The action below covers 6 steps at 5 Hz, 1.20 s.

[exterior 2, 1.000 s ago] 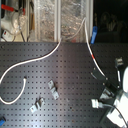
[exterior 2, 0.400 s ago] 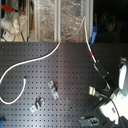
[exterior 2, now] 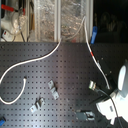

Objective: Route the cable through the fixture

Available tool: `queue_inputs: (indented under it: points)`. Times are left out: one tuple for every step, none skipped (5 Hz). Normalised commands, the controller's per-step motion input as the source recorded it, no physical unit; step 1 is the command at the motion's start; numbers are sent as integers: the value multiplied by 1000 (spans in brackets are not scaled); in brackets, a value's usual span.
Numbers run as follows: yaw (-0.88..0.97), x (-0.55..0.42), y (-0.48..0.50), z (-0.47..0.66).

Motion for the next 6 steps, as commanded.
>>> queue_inputs:
  points:
    - [971, -42, 3, -3]
    - [966, -45, 4, 0]
    - [771, -153, -6, 24]
    - [389, -372, 22, 60]
    - [434, -355, 56, 39]
    - [577, -211, 121, 4]
